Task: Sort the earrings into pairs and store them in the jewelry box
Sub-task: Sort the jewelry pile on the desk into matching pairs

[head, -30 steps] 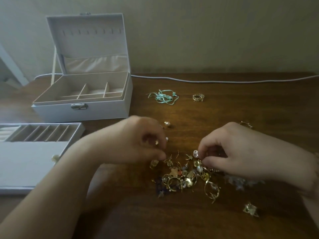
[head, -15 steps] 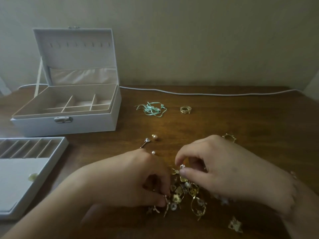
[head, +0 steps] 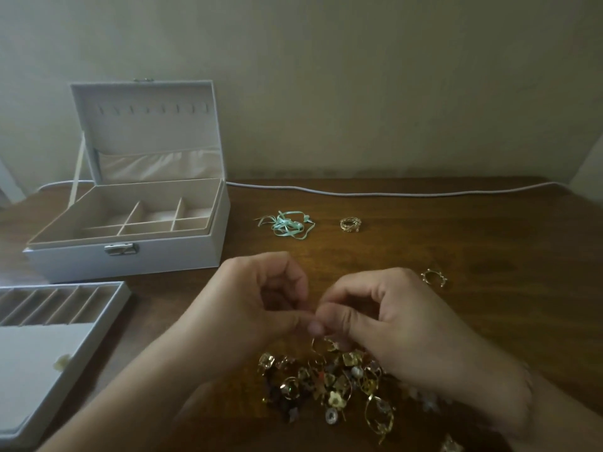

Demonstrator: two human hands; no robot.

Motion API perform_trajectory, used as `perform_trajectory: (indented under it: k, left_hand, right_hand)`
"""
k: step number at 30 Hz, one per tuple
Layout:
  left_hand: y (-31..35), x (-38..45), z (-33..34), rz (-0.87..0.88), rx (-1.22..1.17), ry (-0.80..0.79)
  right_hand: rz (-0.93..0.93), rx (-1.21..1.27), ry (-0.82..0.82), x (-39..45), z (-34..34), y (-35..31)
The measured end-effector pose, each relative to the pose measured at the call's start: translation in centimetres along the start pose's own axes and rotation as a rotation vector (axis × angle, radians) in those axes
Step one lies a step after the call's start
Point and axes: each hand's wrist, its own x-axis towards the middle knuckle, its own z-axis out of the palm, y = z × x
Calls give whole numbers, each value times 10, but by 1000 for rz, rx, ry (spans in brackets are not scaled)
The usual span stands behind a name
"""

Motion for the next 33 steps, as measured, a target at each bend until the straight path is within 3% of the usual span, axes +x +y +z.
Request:
perform_trajectory:
  k: [4, 8, 12, 17, 19, 22, 24, 30, 33]
  left_hand:
    - [-5, -1, 12, 36, -37, 40]
    - [-15, 2, 15, 157, 221, 95]
    - [-22, 4, 16, 152, 292, 136]
    - [-25, 5, 14, 133, 320, 141]
    - [-26, 6, 13, 132, 328, 144]
    - [-28, 6, 13, 125, 341, 142]
    - [-28, 6, 13, 123, 342, 134]
    - [-30, 7, 11, 143, 352, 107]
    - [-31, 7, 9, 159, 381, 109]
  right_hand:
    - [121, 58, 83, 8, -23, 12]
    - [346, -351, 337, 12, -72, 63]
    - [521, -401, 336, 16, -86, 104]
    - [484, -421, 351, 18, -88, 114]
    - [450, -421, 294, 15, -94, 109]
    - [472, -469, 22, 11, -96, 99]
    - [448, -549, -66, 12, -90, 93]
    - [445, -622, -86, 22, -76, 77]
    - [461, -666, -14, 50, -72, 81]
